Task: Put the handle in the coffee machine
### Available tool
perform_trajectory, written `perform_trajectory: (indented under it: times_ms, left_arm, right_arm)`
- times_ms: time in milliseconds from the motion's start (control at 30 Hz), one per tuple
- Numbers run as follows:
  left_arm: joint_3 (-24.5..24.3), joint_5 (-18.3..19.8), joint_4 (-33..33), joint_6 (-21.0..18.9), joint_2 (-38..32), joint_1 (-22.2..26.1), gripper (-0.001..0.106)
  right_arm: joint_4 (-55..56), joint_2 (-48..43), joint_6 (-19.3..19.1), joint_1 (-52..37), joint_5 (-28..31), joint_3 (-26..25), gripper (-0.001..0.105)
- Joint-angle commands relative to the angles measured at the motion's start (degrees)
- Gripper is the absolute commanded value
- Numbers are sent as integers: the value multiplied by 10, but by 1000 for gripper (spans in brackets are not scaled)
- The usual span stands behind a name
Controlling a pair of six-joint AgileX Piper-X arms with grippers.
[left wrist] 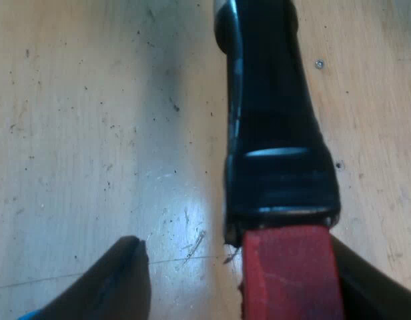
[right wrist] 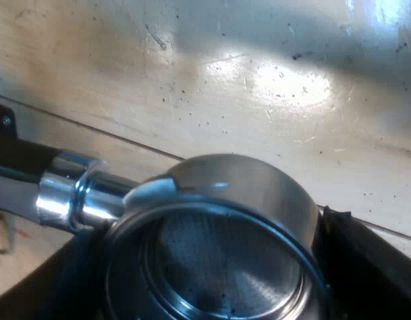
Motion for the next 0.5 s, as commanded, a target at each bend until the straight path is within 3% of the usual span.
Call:
perform_trajectory:
  times_ms: [33, 100, 200, 267, 300, 500]
  left_arm:
    - [-4, 8, 7, 3, 0, -2, 45]
    - [-4, 8, 13, 3, 0, -2, 31]
    - [-4, 8, 20, 4, 0, -2, 16]
    - [-4, 8, 23, 4, 0, -2, 13]
    - [-4, 8, 33, 13, 0, -2, 4]
    - [-4, 14, 40, 26, 0, -2, 0]
  right_arm:
    - [-17, -8, -5, -1, -13, -11, 0]
    - [-17, -8, -5, -1, -13, -11, 0]
    - [-17, -8, -5, -1, -13, -11, 0]
    - [-17, -8, -5, -1, -13, -11, 0]
    - [-17, -8, -5, -1, -10, -11, 0]
    - [-17, -8, -5, -1, -1, -11, 0]
